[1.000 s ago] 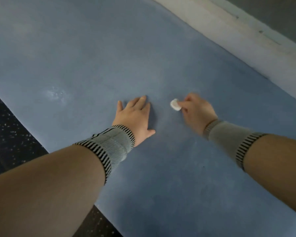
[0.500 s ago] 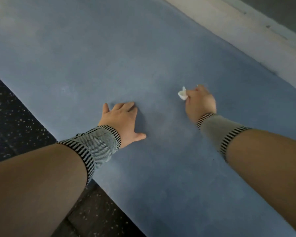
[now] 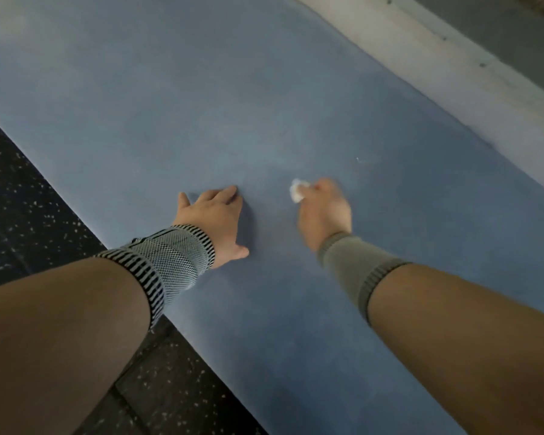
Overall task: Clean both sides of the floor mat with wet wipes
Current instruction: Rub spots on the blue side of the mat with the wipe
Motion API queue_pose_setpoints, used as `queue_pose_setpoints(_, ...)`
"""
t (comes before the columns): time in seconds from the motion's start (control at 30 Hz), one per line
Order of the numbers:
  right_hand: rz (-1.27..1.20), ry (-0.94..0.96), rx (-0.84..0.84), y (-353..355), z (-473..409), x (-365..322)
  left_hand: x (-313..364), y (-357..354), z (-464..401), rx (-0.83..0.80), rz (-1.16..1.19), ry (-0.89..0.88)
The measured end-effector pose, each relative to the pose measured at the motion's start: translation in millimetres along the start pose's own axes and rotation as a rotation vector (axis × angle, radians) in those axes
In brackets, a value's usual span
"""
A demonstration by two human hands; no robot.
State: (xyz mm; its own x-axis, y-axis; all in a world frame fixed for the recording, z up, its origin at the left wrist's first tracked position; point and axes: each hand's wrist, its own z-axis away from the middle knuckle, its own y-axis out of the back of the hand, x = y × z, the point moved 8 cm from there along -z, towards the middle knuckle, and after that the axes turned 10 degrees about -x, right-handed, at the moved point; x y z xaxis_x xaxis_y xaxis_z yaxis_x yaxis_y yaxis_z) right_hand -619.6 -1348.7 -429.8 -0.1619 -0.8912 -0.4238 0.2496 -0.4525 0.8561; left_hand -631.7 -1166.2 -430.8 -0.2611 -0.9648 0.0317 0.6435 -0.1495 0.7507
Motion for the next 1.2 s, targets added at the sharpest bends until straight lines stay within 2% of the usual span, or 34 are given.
queue_pose_setpoints(0.07, 0.134, 0.279, -0.092, -19.5, 20.1, -33.8, 5.6, 3.3, -0.3, 0.003, 0.026, 0.016)
queue_pose_setpoints(0.1, 0.134, 0.330, -0.127, -22.4, 19.7, -32.5, 9.1, 5.6, -0.3, 0.024, 0.052, 0.019)
queue_pose_setpoints(0.13, 0.125, 0.286, -0.076, -7.3, 9.2, -19.4, 13.0, 8.0, -0.5, 0.045, 0.079, 0.018)
queue_pose_setpoints(0.2, 0.105, 0.019, 0.153, 49.2, -19.0, 22.6, 22.5, 10.0, -1.4, 0.061, 0.097, -0.006)
queue_pose_setpoints(0.23, 0.076, -0.132, 0.216, 72.3, -31.3, 46.3, 27.2, 9.8, -2.5, 0.061, 0.087, -0.019)
queue_pose_setpoints(0.3, 0.085, -0.370, 0.189, 92.3, -54.2, 87.7, 31.3, 8.8, -5.7, 0.053, 0.051, -0.022)
queue_pose_setpoints(0.4, 0.096, -0.442, 0.085, 80.3, -64.6, 87.0, 31.9, 9.5, -10.4, 0.019, 0.002, -0.007)
queue_pose_setpoints(0.47, 0.073, -0.240, 0.088, 60.6, -60.3, 56.5, 32.8, 10.1, -12.5, 0.004, -0.007, 0.005)
queue_pose_setpoints(0.57, 0.165, 0.272, -0.044, 22.0, -23.2, -4.1, 32.6, 9.3, -12.2, 0.017, -0.007, 0.003)
queue_pose_setpoints(0.6, 0.185, 0.381, -0.084, 16.5, -16.1, -10.4, 31.0, 8.1, -11.7, 0.026, 0.003, 0.000)
queue_pose_setpoints(0.63, 0.169, 0.410, -0.082, 21.3, -18.7, -8.0, 29.1, 7.0, -11.4, 0.033, 0.020, -0.002)
queue_pose_setpoints(0.67, 0.158, 0.342, -0.030, 32.8, -30.3, 2.9, 28.0, 6.0, -11.0, 0.035, 0.037, -0.005)
queue_pose_setpoints(0.77, 0.054, -0.175, 0.200, 73.2, -62.6, 65.3, 28.1, 4.1, -10.4, 0.039, 0.041, -0.006)
queue_pose_setpoints(0.8, -0.008, -0.263, 0.215, 72.6, -60.0, 70.9, 28.7, 4.4, -10.3, 0.039, 0.037, -0.005)
queue_pose_setpoints(0.83, -0.044, -0.246, 0.176, 64.5, -52.3, 59.7, 29.2, 4.8, -10.3, 0.038, 0.035, -0.004)
queue_pose_setpoints(0.87, -0.044, -0.115, 0.110, 50.2, -43.6, 37.0, 28.9, 4.9, -10.7, 0.037, 0.036, -0.003)
queue_pose_setpoints(0.97, 0.129, 0.479, -0.223, -11.1, 19.7, -45.8, 27.2, 3.4, -11.5, 0.043, 0.047, -0.005)
queue_pose_setpoints(1.0, 0.175, 0.602, -0.242, -19.1, 31.5, -54.3, 26.0, 2.5, -11.8, 0.046, 0.050, -0.006)
queue_pose_setpoints(1.03, 0.170, 0.608, -0.221, -13.3, 28.2, -48.7, 24.8, 1.7, -11.8, 0.043, 0.051, -0.010)
queue_pose_setpoints(1.07, 0.162, 0.499, -0.138, -2.7, 15.4, -32.6, 23.9, 0.9, -11.7, 0.038, 0.055, -0.017)
queue_pose_setpoints(1.13, 0.108, 0.086, 0.111, 26.3, -8.9, 19.7, 21.5, -0.2, -10.3, 0.039, 0.070, -0.034)
queue_pose_setpoints(1.17, 0.054, -0.070, 0.156, 30.1, -10.1, 38.8, 20.6, -0.4, -8.6, 0.047, 0.080, -0.045)
queue_pose_setpoints(1.2, 0.018, -0.112, 0.162, 28.0, -4.1, 39.2, 20.0, -0.8, -6.2, 0.059, 0.088, -0.058)
